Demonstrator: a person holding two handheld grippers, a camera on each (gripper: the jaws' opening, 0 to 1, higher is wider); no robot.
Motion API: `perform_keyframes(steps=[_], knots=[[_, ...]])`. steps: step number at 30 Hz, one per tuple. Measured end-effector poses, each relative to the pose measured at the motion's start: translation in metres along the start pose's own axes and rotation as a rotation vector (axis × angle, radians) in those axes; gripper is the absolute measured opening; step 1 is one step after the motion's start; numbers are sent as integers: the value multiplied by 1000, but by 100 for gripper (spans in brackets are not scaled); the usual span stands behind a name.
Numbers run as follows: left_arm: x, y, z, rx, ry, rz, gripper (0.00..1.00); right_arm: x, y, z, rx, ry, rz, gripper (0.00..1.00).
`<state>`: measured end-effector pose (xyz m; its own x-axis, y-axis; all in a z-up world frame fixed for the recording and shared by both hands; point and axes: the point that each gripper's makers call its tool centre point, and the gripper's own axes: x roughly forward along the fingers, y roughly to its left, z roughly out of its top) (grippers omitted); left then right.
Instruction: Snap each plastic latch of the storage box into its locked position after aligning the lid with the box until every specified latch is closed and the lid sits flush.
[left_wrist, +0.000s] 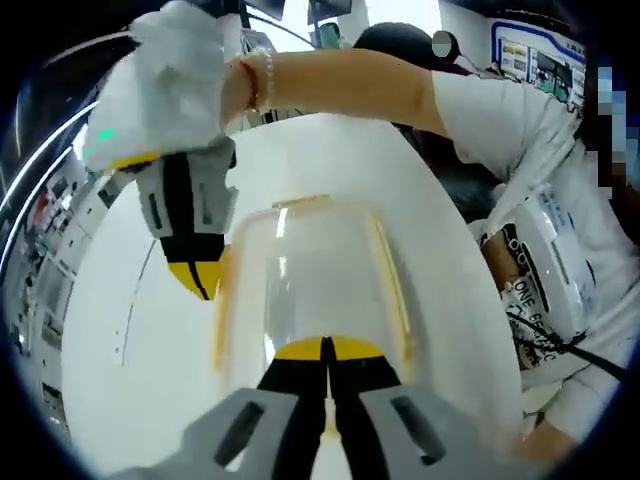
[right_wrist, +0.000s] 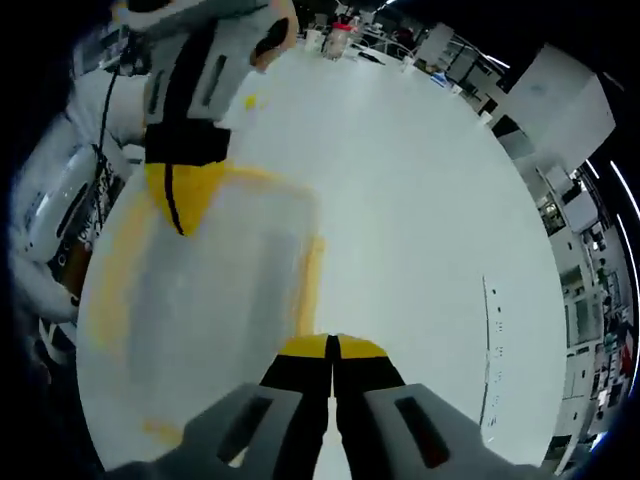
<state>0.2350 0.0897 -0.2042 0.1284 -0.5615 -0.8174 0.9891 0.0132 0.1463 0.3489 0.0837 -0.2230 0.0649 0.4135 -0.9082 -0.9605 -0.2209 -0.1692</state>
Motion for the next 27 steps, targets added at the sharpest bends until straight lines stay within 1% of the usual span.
perform_keyframes(steps=[1, 2, 3, 4, 5, 6, 8, 9, 10, 11, 13, 15, 16, 19, 22, 25, 27], knots=[[1, 1, 1, 5, 27, -1, 0, 2, 1, 1, -15, 24, 37, 0], [1, 1, 1, 2, 44, -3, 0, 3, 1, 0, 8, 40, 48, 0], [2, 3, 1, -7, 77, -3, 0, 5, 2, 2, 26, 51, 89, 0], [2, 3, 2, -4, 90, -3, 0, 6, 3, 3, 40, 48, 111, 0], [4, 3, 2, -2, 100, -1, 0, 9, 2, 3, 72, 61, 136, 0], [4, 4, 2, -5, 109, 0, 0, 11, 1, 2, 81, 77, 161, 0], [4, 5, 1, -8, 121, 2, 0, 18, 0, 1, 70, 107, 205, 0], [4, 5, 1, -10, 126, 2, 0, 23, 1, -2, 64, 146, 226, 0], [4, 5, 0, -10, 129, 2, 0, 26, 1, -3, 85, 160, 228, 0], [4, 6, 0, -14, 134, 4, 0, 30, 1, -3, 105, 178, 259, 0], [4, 5, 0, -5, 144, 10, 0, 29, 4, -3, 126, 174, 301, 0], [4, 5, 0, 8, 165, 15, 0, 29, 7, -3, 134, 181, 327, 0], [4, 5, 0, 10, 176, 16, 0, 30, 9, -3, 145, 187, 351, 0], [4, 6, 1, 28, 201, 22, 0, 29, 11, -4, 163, 202, 387, 0], [4, 6, 3, 36, 220, 27, 0, 27, 14, -4, 171, 217, 396, 0], [4, 6, 0, 26, 227, 27, 0, 28, 15, -4, 177, 226, 405, 0], [3, 10, -2, 24, 229, 25, 0, 29, 10, -2, 183, 228, 416, 0]])
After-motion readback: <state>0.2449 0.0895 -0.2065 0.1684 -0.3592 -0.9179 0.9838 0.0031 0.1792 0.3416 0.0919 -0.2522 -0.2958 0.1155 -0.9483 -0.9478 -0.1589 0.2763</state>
